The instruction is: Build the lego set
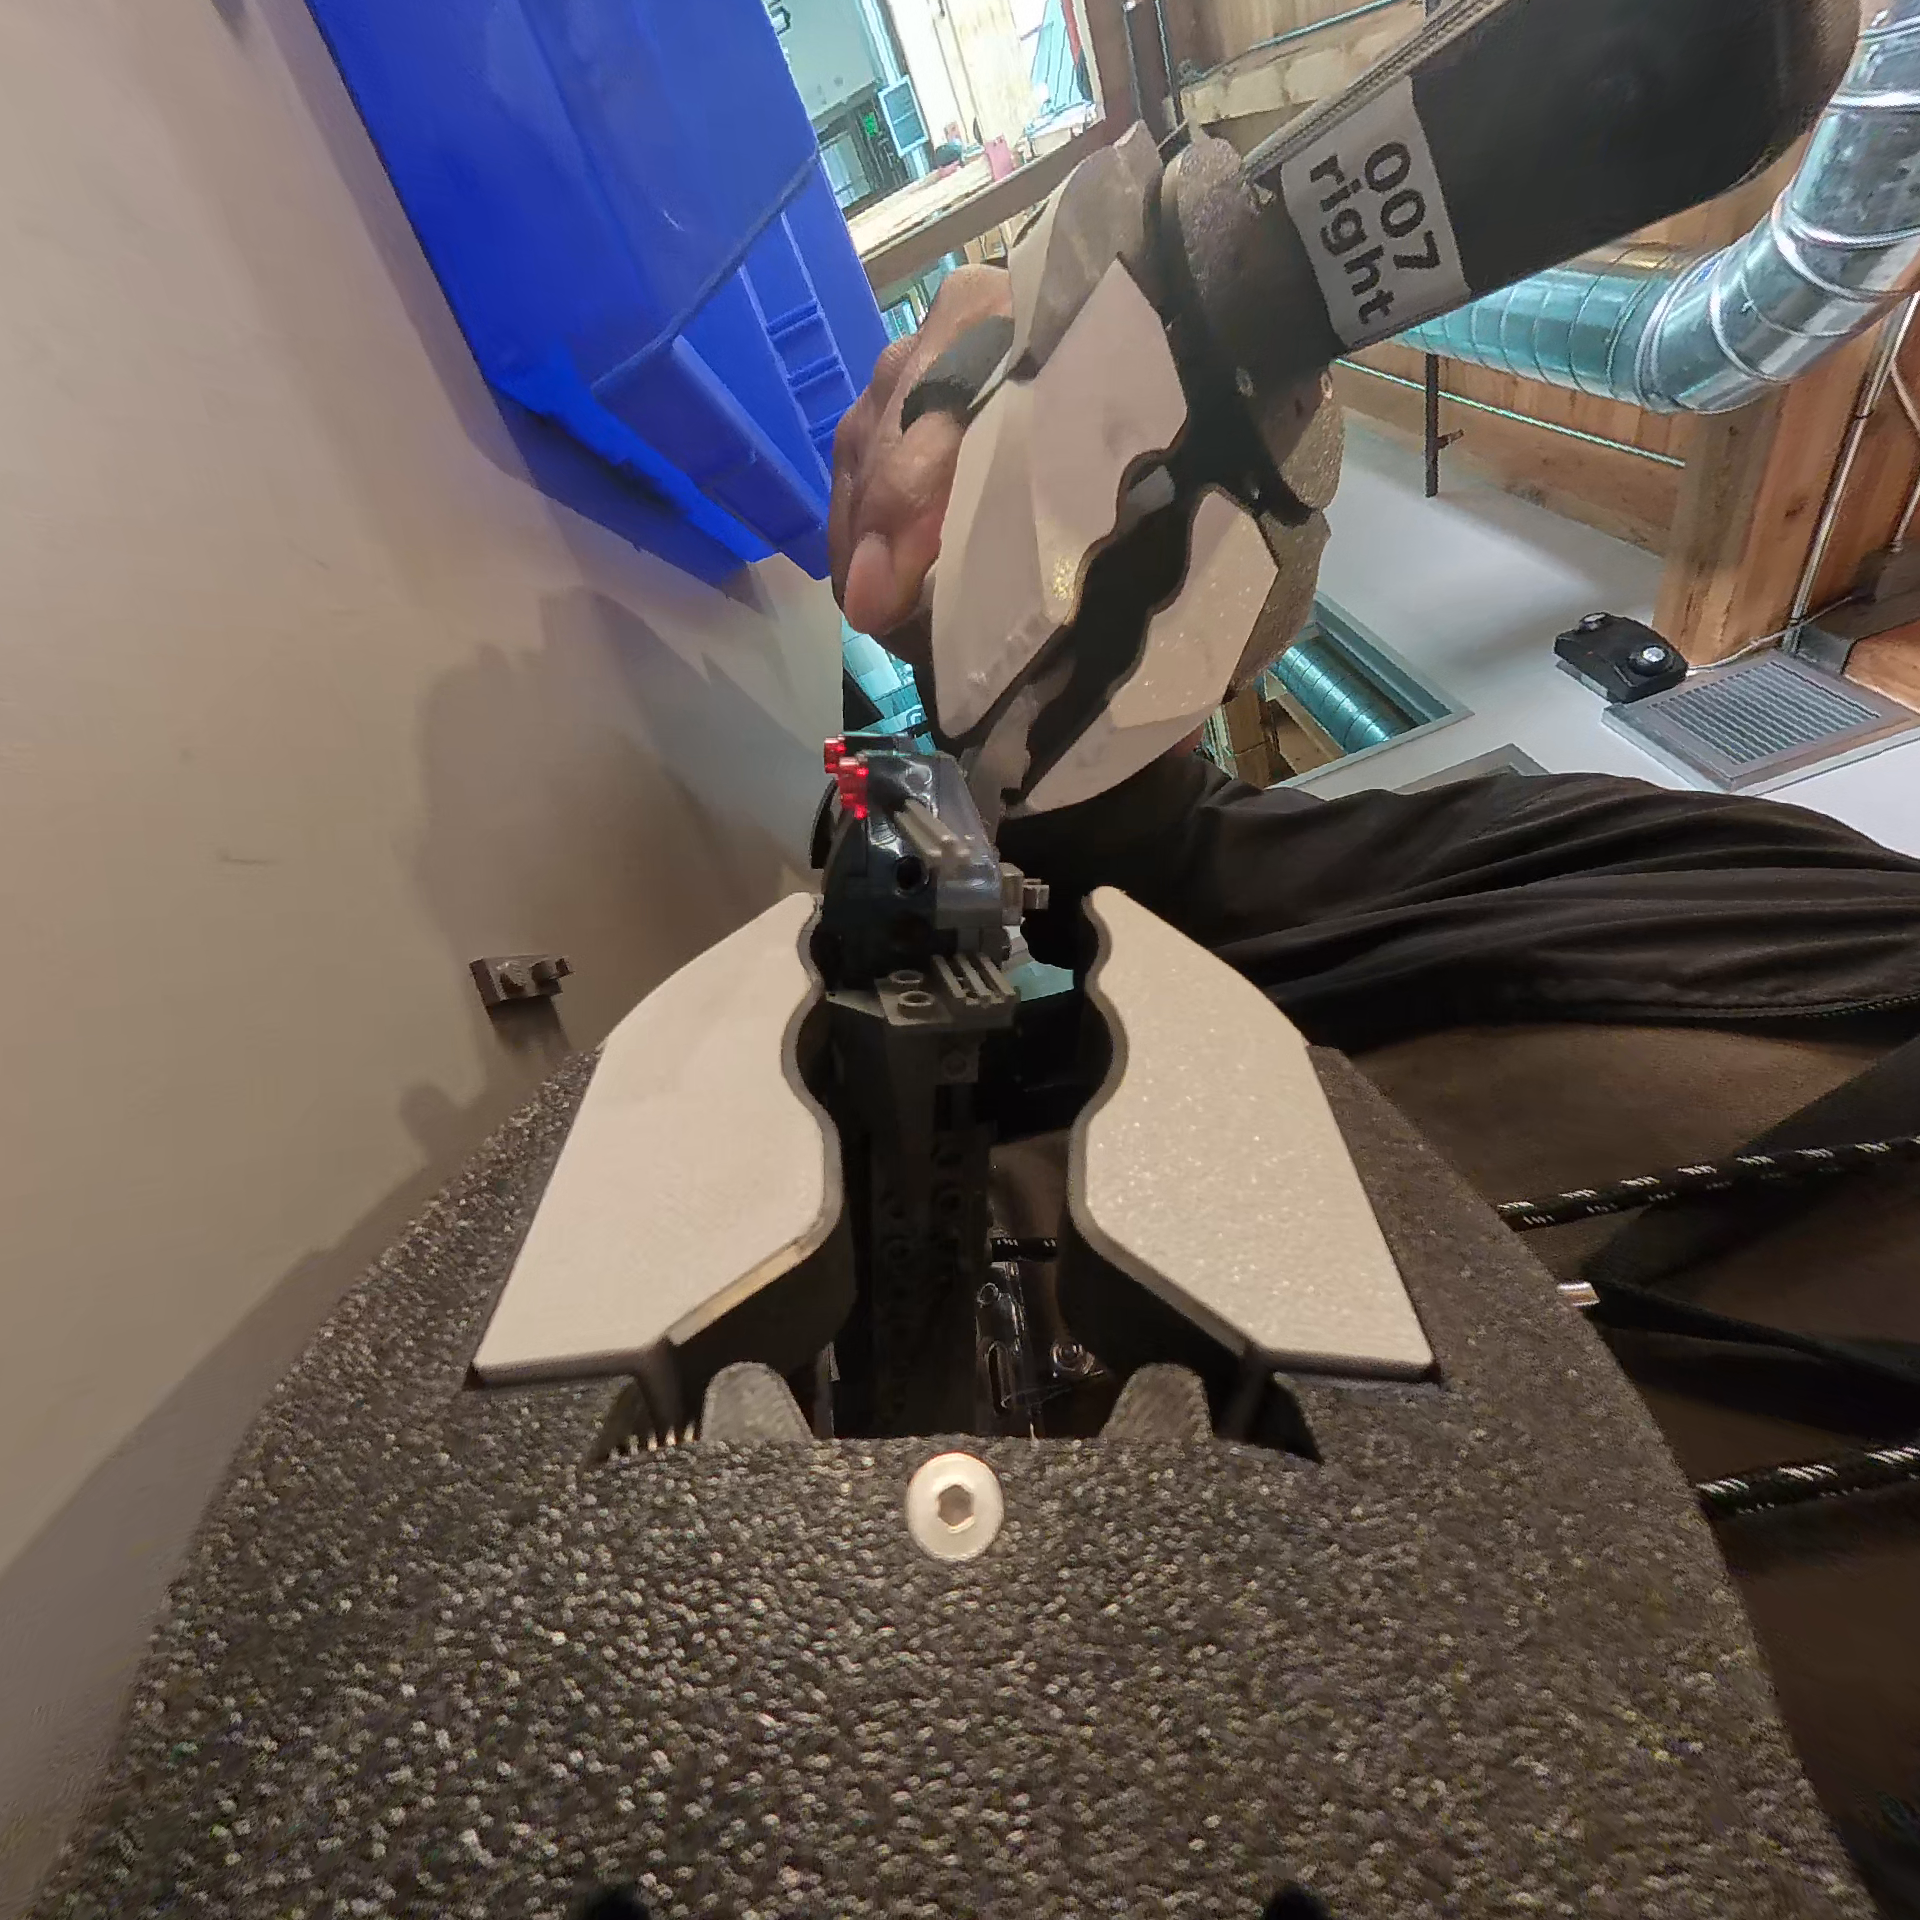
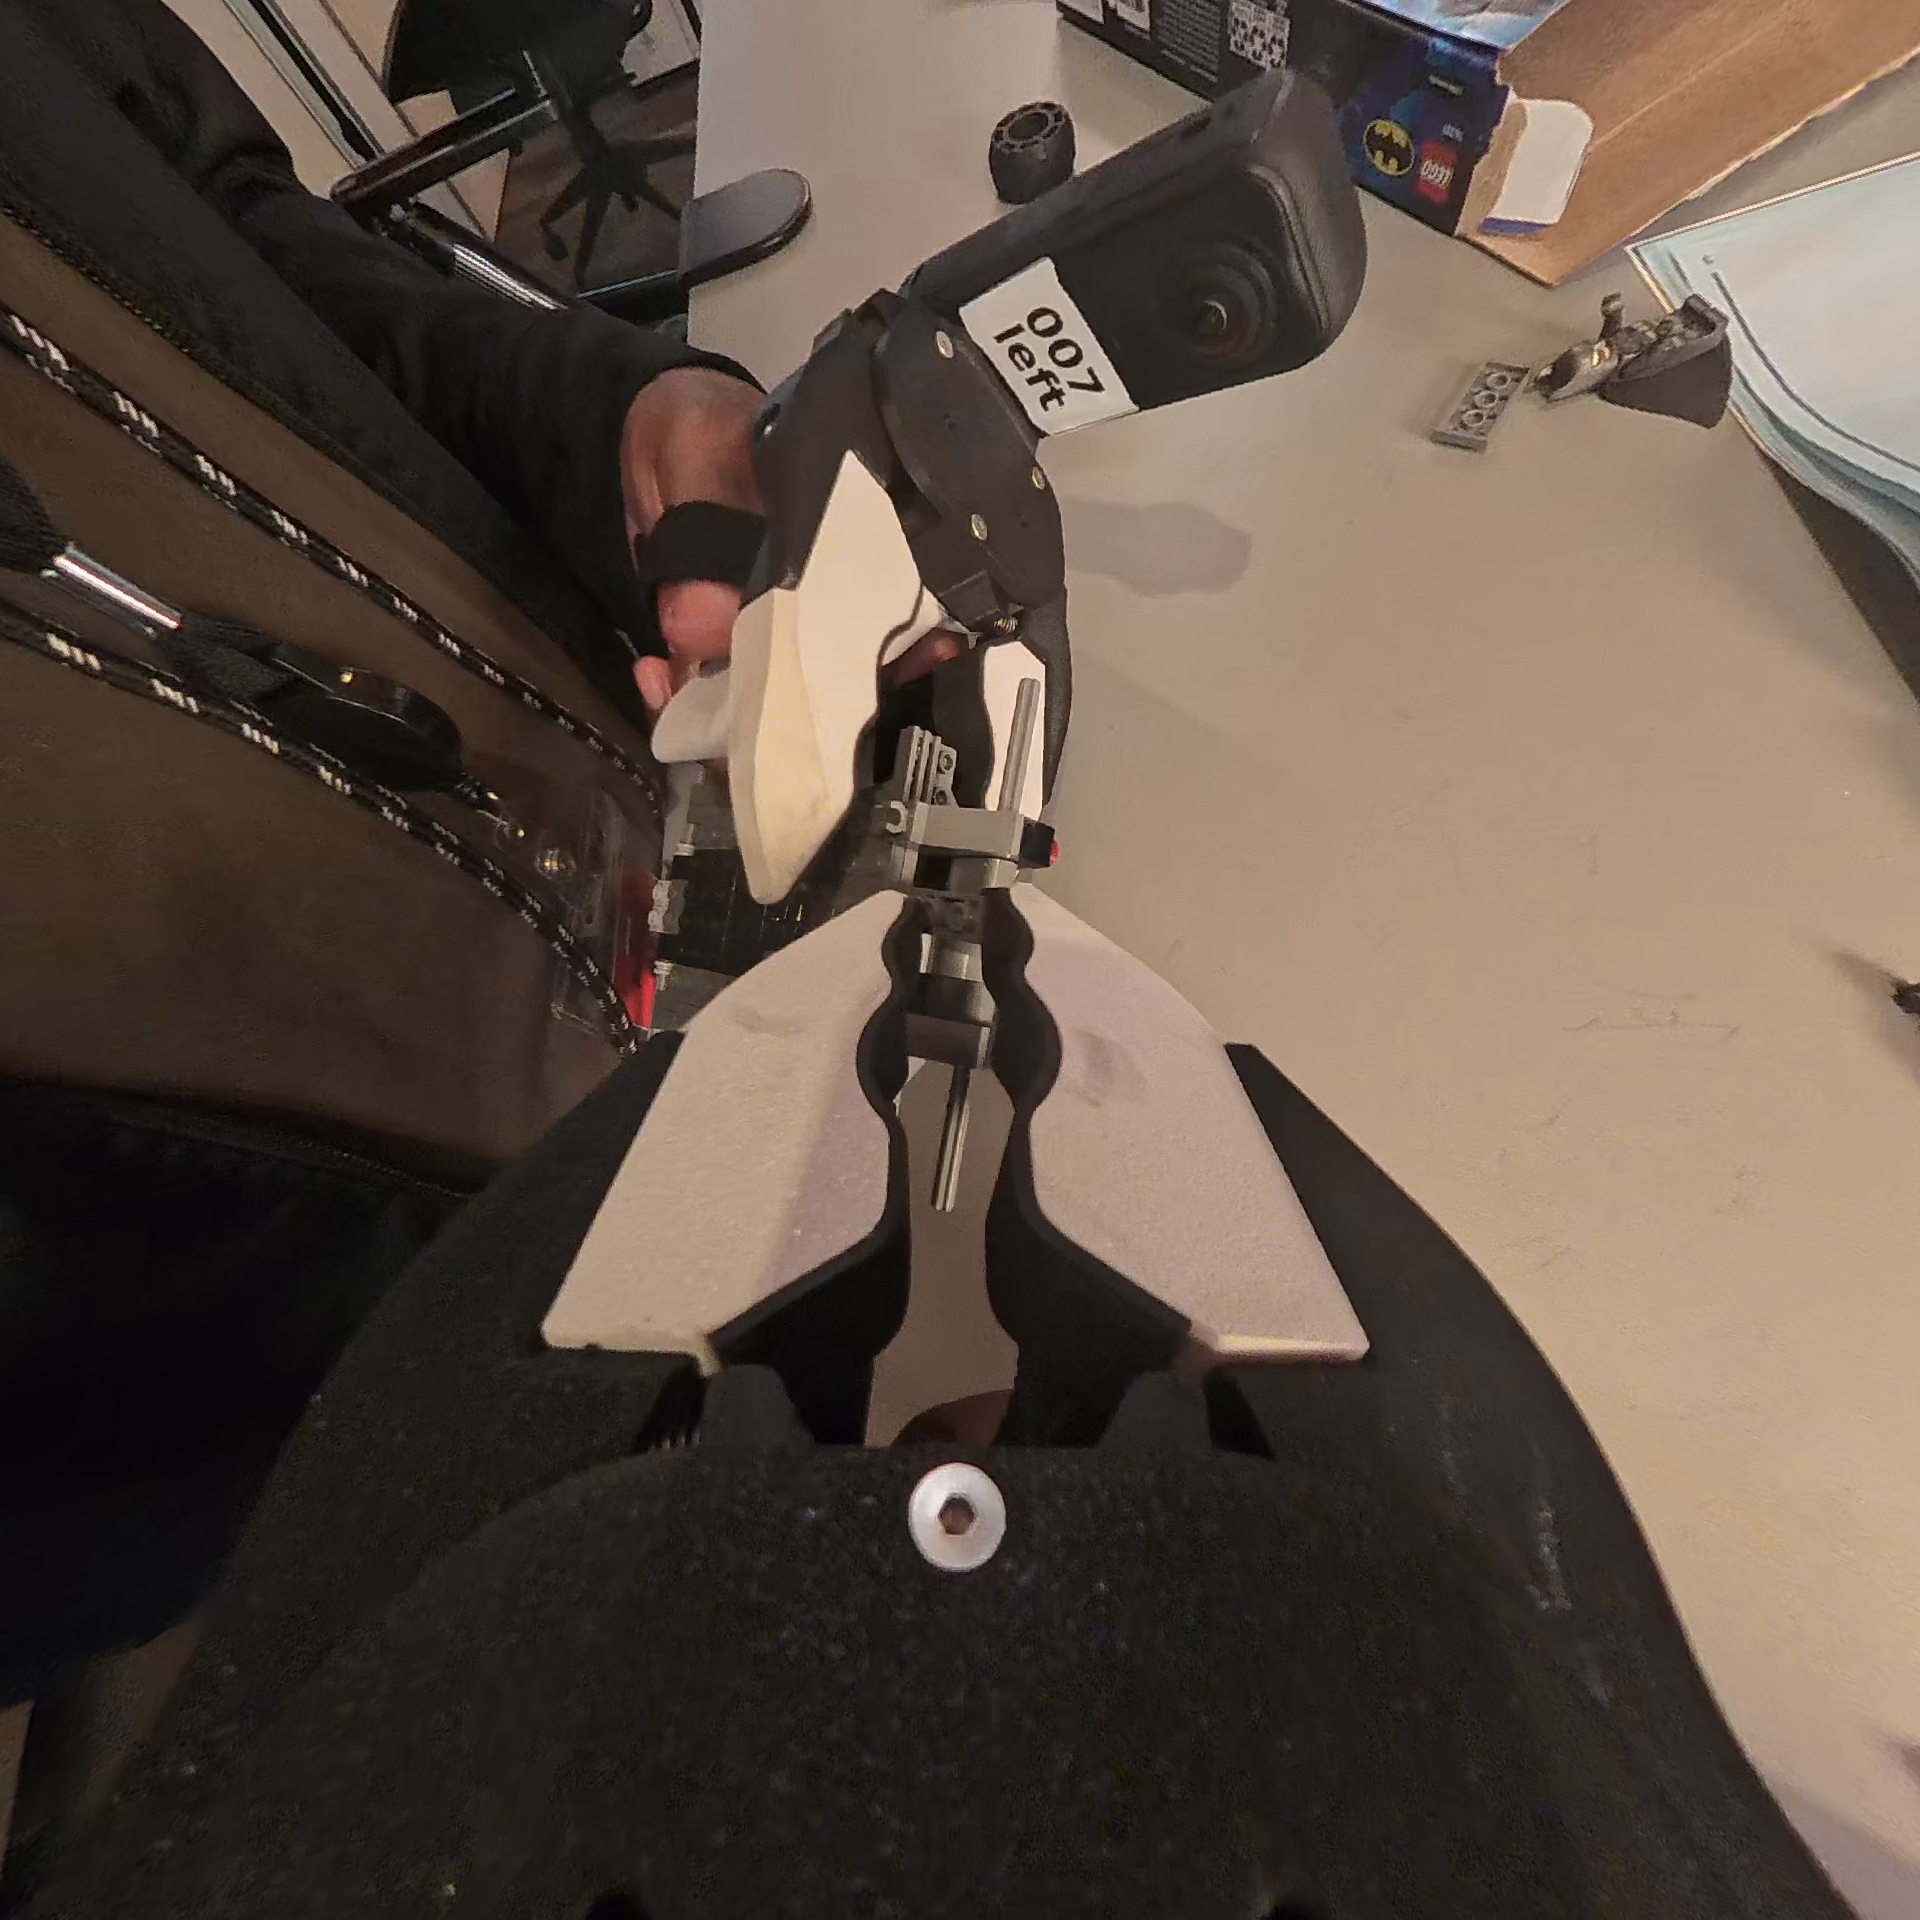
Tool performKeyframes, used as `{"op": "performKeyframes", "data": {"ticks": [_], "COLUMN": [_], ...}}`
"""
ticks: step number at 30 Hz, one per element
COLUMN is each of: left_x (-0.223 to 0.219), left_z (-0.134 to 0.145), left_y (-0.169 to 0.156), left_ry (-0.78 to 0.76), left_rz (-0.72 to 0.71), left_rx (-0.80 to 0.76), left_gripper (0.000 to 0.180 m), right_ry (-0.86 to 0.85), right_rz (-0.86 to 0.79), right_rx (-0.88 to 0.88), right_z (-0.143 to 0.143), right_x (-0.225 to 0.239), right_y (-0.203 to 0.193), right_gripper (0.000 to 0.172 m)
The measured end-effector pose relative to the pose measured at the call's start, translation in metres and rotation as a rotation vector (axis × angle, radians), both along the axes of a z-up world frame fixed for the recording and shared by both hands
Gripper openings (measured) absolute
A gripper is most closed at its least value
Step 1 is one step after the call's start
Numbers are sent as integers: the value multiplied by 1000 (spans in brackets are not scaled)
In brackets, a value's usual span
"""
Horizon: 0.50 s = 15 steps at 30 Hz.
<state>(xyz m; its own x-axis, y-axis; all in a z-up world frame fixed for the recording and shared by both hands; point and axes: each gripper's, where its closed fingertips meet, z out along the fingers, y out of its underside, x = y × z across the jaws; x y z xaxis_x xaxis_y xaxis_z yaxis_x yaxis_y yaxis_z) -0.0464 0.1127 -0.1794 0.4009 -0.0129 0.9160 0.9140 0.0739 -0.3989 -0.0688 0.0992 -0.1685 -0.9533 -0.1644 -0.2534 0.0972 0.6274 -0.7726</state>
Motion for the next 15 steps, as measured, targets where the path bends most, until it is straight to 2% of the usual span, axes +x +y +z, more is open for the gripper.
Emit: {"op": "performKeyframes", "data": {"ticks": [15], "left_x": [-2], "left_z": [-5], "left_y": [1], "left_ry": [39], "left_rz": [39], "left_rx": [-67], "left_gripper": [34], "right_ry": [7], "right_rz": [-26], "right_rx": [32], "right_z": [-1], "right_x": [1], "right_y": [-2], "right_gripper": [12]}}
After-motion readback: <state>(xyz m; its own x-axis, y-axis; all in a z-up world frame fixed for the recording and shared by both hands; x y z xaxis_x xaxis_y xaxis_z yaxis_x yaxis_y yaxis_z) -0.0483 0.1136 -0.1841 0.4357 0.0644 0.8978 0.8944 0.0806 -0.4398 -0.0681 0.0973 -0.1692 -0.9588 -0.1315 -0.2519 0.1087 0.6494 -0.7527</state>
